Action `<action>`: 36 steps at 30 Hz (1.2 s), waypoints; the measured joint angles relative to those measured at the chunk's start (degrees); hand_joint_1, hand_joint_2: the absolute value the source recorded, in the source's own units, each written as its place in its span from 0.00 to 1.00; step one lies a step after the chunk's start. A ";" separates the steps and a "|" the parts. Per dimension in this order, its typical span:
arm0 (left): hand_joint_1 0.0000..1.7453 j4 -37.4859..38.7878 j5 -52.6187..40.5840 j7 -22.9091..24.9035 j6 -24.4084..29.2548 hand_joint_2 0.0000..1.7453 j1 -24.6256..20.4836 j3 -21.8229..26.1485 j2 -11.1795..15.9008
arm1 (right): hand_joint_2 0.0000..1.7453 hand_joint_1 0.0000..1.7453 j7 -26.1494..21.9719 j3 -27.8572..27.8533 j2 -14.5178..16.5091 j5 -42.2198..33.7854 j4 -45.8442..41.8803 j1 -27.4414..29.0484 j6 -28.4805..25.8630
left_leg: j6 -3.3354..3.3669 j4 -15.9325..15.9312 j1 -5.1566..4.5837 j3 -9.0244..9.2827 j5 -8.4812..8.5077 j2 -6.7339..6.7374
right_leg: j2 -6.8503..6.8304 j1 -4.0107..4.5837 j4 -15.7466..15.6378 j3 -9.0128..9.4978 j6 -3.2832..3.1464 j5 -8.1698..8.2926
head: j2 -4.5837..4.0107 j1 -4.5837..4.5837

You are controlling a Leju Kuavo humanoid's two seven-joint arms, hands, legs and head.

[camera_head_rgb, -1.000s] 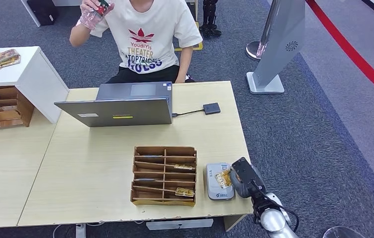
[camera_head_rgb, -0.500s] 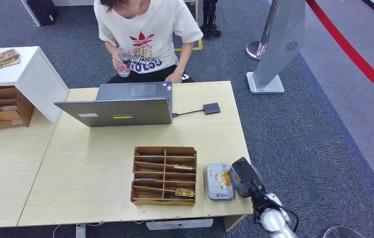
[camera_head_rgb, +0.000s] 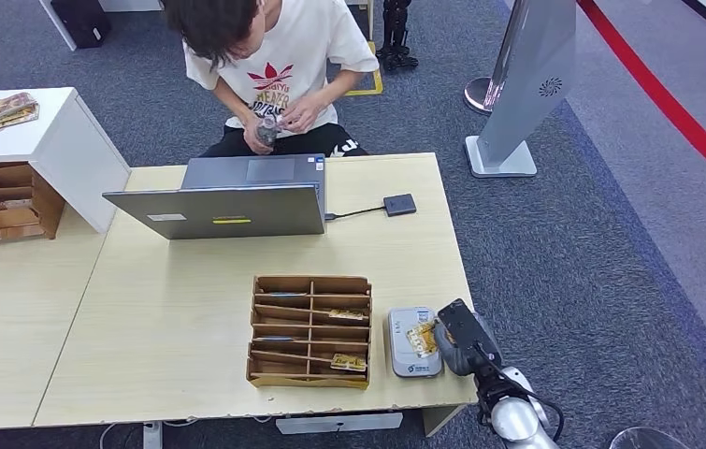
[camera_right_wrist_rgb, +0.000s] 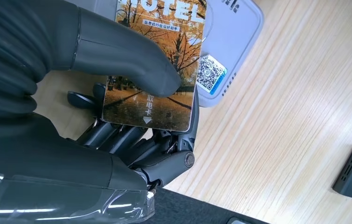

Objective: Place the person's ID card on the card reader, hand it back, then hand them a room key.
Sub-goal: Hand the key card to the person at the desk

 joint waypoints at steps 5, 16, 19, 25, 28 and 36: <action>0.00 0.00 0.41 0.32 0.02 0.00 0.03 0.00 0.01 | 1.00 1.00 -0.75 -0.27 -0.03 0.41 -2.94 1.00 -1.37 | 0.00 0.00 0.00 -0.02 0.00 -0.02 | -0.01 0.00 0.00 -0.02 0.00 0.00 | 0.00 0.00; 0.00 0.00 2.05 -0.18 0.21 0.00 0.04 0.00 -0.24 | 1.00 1.00 -7.13 -2.58 -1.01 2.21 -25.30 5.52 -9.06 | 0.00 0.00 0.00 -0.14 0.00 -0.02 | -0.01 0.00 0.01 -0.14 0.01 -0.02 | 0.00 -0.01; 0.00 0.00 2.41 -0.08 0.30 0.00 0.04 0.00 -0.26 | 1.00 1.00 -9.74 -2.68 -1.00 1.40 -32.15 6.31 -11.29 | 0.00 0.00 0.00 -0.14 0.00 -0.01 | -0.01 0.00 0.01 -0.14 0.01 -0.02 | 0.00 -0.01; 0.00 0.00 2.90 0.10 0.32 0.00 0.03 0.00 -0.27 | 1.00 1.00 -12.59 -2.56 -1.00 0.63 -40.66 7.90 -13.76 | 0.00 0.00 0.00 -0.15 -0.01 -0.02 | -0.01 0.00 0.00 -0.14 0.01 -0.02 | 0.00 0.00; 0.00 0.00 2.90 0.13 0.34 0.00 0.03 0.00 -0.27 | 1.00 1.00 -12.81 -2.52 -1.00 0.62 -42.42 8.29 -13.88 | 0.00 0.00 0.00 -0.15 -0.01 -0.02 | -0.01 0.00 0.00 -0.14 0.01 -0.02 | 0.00 0.00; 0.00 0.00 1.66 0.51 0.02 0.00 -0.11 -0.18 -0.31 | 1.00 1.00 -11.58 1.38 -1.00 6.36 -42.42 6.82 -13.10 | 0.00 -0.01 0.01 -0.16 -0.01 0.02 | 0.03 0.00 0.02 -0.13 0.01 -0.01 | 0.00 0.00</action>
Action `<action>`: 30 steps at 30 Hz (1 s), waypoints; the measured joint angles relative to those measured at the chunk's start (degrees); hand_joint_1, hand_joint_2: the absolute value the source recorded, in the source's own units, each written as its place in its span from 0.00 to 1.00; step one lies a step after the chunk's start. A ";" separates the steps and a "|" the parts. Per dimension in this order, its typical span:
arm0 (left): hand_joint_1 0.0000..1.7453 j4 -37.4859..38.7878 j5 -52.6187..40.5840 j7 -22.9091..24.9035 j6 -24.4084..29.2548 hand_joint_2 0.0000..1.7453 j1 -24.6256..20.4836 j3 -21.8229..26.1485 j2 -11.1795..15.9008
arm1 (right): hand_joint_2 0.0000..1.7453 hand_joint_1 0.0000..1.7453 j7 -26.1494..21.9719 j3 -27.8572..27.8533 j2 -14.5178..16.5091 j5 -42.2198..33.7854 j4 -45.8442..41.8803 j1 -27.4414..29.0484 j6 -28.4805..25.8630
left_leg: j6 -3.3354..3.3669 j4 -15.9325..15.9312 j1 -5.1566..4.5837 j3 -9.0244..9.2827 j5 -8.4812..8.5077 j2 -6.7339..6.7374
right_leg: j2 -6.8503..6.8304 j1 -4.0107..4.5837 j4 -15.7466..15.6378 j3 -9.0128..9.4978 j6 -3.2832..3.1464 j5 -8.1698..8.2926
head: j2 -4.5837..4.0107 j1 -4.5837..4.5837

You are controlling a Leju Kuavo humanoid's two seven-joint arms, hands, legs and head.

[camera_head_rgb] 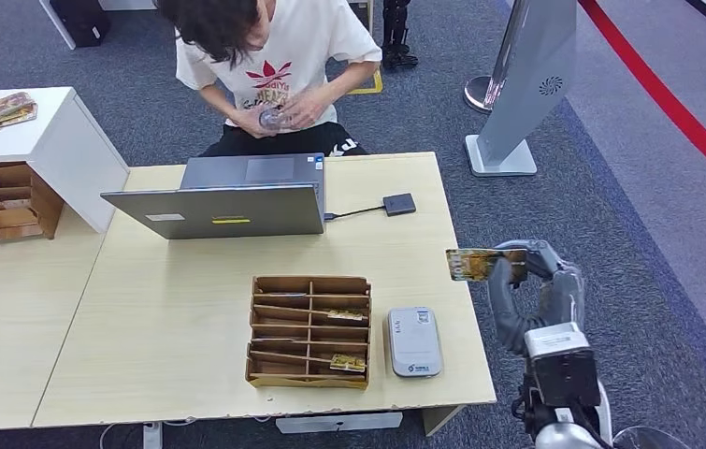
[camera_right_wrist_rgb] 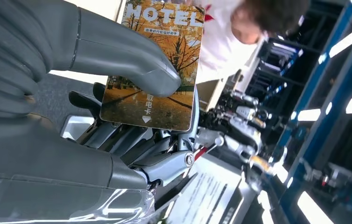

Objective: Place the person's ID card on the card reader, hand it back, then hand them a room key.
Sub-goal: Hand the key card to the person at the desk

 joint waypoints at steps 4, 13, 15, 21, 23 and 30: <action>0.00 0.00 -1.73 -0.44 -0.72 0.00 -0.42 -0.84 -0.12 | 1.00 1.00 2.81 4.86 0.13 6.05 4.62 -5.63 1.89 | -0.02 -0.01 0.01 0.01 0.04 0.02 | 0.03 0.00 0.02 0.00 -0.03 0.03 | 0.00 0.00; 0.00 0.00 -8.19 0.64 -2.66 0.00 -2.89 -1.61 -0.16 | 1.00 1.00 8.57 13.12 3.33 20.79 17.98 -22.94 0.28 | -0.08 0.00 0.01 -0.04 0.22 -0.02 | 0.01 0.00 0.07 -0.06 -0.11 0.19 | 0.00 0.00; 0.00 0.00 -8.81 0.84 -2.88 0.00 -3.28 -1.74 -0.13 | 1.00 1.00 9.25 13.85 4.16 22.77 20.13 -25.75 -0.33 | -0.08 0.00 0.01 -0.04 0.22 -0.03 | 0.01 0.00 0.08 -0.06 -0.11 0.19 | 0.00 0.00; 0.00 0.00 -11.02 1.58 -3.40 0.00 -3.72 -2.07 0.06 | 1.00 1.00 10.81 15.47 6.11 29.81 24.91 -30.91 -3.05 | -0.08 0.00 0.01 -0.06 0.22 -0.03 | 0.01 0.00 0.07 -0.09 -0.11 0.18 | 0.00 0.01; 0.00 0.00 -11.91 1.79 -3.61 0.00 -3.82 -2.09 0.08 | 1.00 1.00 11.34 15.99 6.62 32.74 26.29 -32.14 -4.04 | -0.08 0.00 0.01 -0.06 0.22 -0.03 | 0.01 0.00 0.07 -0.10 -0.11 0.18 | 0.00 0.00; 0.00 0.00 -14.71 2.33 -4.15 0.00 -4.73 -2.09 0.01 | 1.00 1.00 12.99 18.28 8.36 43.78 32.34 -35.87 -6.74 | -0.10 0.00 0.02 -0.06 0.24 -0.04 | 0.00 0.00 0.08 -0.09 -0.11 0.19 | 0.00 0.00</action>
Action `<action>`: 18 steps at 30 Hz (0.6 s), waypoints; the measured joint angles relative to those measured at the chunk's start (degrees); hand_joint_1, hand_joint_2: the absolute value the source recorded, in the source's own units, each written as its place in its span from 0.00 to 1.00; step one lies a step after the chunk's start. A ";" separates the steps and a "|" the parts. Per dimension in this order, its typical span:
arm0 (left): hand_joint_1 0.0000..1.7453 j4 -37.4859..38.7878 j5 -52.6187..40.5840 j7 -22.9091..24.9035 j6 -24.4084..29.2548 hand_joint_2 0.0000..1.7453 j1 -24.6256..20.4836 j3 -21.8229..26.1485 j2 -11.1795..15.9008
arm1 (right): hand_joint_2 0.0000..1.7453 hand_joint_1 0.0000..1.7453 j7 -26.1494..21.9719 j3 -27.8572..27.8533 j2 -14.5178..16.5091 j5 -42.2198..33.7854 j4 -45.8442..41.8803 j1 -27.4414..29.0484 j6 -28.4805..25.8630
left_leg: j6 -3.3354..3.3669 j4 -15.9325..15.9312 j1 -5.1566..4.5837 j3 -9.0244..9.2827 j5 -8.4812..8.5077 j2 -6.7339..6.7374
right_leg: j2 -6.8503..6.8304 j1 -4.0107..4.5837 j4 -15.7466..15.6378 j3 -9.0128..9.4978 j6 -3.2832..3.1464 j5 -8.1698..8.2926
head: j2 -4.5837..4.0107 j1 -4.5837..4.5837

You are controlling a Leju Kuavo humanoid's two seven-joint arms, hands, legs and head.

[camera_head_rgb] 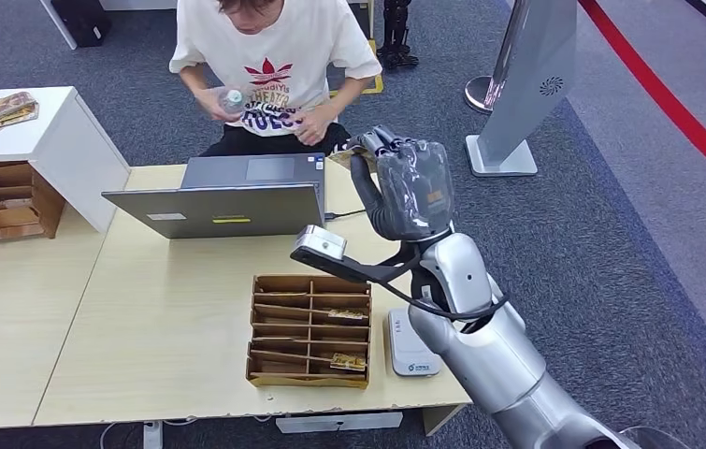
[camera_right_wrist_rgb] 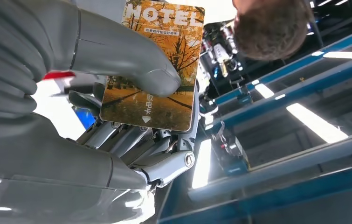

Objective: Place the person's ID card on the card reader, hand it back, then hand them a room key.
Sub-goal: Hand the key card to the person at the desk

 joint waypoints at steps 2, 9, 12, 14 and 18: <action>0.00 0.00 -0.47 0.15 -0.09 0.00 -0.31 0.00 -0.01 | 1.00 1.00 0.43 0.69 0.39 2.48 1.90 -0.97 -0.27 | -0.02 0.00 0.00 0.00 0.01 0.00 | 0.00 0.00 0.00 0.00 0.00 0.01 | 0.00 0.00; 0.00 0.00 -1.91 0.85 -0.50 0.00 -1.08 0.00 -0.13 | 1.00 1.00 1.69 3.11 2.13 8.77 8.76 -3.89 -1.12 | -0.02 0.00 0.01 -0.01 0.01 -0.01 | 0.00 0.00 0.01 -0.01 0.01 0.01 | 0.00 0.00; 0.00 0.00 -2.73 1.12 -0.57 0.00 -1.16 -0.01 -0.26 | 1.00 1.00 2.39 3.88 3.02 10.83 11.51 -4.99 -1.75 | -0.02 0.00 0.01 -0.01 0.01 0.00 | 0.01 0.00 0.01 -0.02 0.01 0.01 | 0.00 0.01; 0.00 0.00 -3.26 1.28 -0.67 0.00 -1.20 -0.01 -0.32 | 1.00 1.00 2.80 4.34 3.56 12.03 13.12 -5.71 -2.21 | -0.02 0.00 0.01 -0.01 0.01 0.00 | 0.01 0.00 0.01 -0.02 0.01 0.01 | 0.00 0.01; 0.00 0.00 -4.51 1.42 -1.05 0.00 -1.27 -0.01 -0.50 | 1.00 1.00 3.71 5.01 4.60 13.81 16.30 -6.95 -3.09 | -0.02 0.01 0.00 -0.01 0.02 0.00 | 0.01 0.00 0.01 -0.02 0.01 0.01 | 0.00 0.01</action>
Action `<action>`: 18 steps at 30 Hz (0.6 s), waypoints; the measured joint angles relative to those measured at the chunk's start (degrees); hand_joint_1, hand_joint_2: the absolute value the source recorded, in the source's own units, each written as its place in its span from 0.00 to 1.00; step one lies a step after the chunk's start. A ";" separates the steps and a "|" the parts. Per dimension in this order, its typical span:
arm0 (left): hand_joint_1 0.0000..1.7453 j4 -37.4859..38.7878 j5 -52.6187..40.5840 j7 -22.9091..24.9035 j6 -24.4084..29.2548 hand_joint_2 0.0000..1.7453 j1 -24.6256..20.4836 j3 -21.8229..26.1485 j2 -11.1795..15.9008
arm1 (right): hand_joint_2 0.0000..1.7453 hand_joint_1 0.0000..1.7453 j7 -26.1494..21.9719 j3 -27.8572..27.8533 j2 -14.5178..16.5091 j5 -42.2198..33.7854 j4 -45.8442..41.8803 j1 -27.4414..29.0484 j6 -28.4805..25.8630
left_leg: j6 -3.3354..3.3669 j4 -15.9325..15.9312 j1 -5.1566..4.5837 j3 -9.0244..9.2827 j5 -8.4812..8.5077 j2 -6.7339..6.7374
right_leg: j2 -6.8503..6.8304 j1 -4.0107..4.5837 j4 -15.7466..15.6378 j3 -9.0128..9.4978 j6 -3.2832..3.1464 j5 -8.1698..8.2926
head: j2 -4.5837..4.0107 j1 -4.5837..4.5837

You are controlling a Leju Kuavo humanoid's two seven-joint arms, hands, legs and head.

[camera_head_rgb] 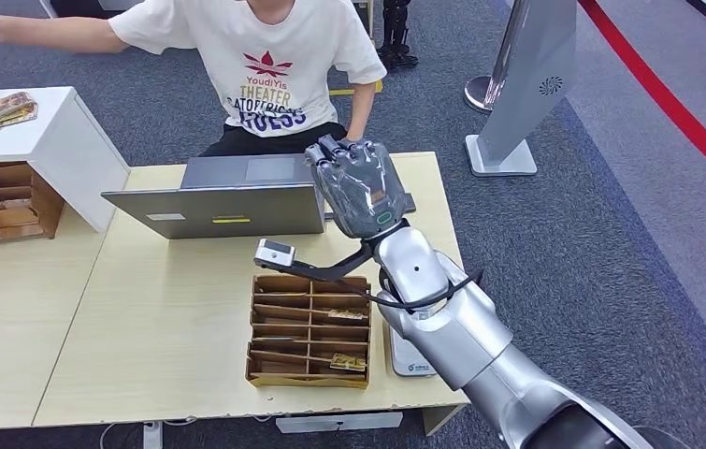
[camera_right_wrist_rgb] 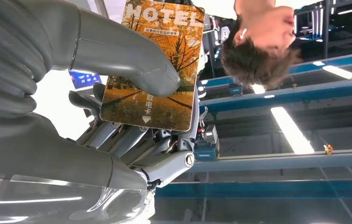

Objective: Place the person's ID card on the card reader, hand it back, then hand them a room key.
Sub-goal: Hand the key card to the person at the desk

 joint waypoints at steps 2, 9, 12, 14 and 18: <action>0.00 0.00 -0.70 0.18 -0.21 0.00 -0.05 0.00 -0.18 | 1.00 1.00 0.62 0.11 0.54 0.77 1.60 -0.68 -0.57 | 0.00 0.00 0.00 0.00 0.00 0.00 | 0.00 0.00 0.00 0.00 0.00 0.00 | 0.00 -0.01; 0.00 0.00 -1.47 0.45 -0.61 0.00 -0.33 0.00 -0.78 | 1.00 1.00 2.10 0.10 1.85 2.20 5.99 -2.88 -1.77 | 0.00 0.01 0.00 0.00 0.00 0.00 | 0.00 0.00 0.00 0.00 0.00 0.00 | 0.00 -0.01; 0.00 0.00 -1.73 0.49 -0.68 0.00 -0.53 -0.01 -0.92 | 1.00 1.00 3.23 -0.22 2.23 2.68 7.89 -3.82 -3.06 | 0.00 0.01 0.00 0.00 0.00 0.00 | 0.00 0.00 0.00 0.00 0.00 0.00 | 0.00 -0.01; 0.00 0.00 -1.75 0.56 -0.71 0.00 -0.67 -0.01 -1.01 | 1.00 1.00 3.86 -0.73 2.54 2.70 9.44 -4.65 -4.27 | 0.00 0.01 0.00 0.00 0.00 0.00 | 0.00 0.00 0.00 0.00 0.00 0.01 | 0.00 -0.01; 0.00 0.00 -1.74 0.63 -0.84 0.00 -0.74 -0.01 -1.16 | 1.00 1.00 4.51 -1.85 2.92 2.72 11.78 -5.77 -5.97 | 0.00 0.01 0.00 0.00 0.00 0.00 | 0.00 0.00 0.00 0.00 0.01 0.01 | 0.00 0.00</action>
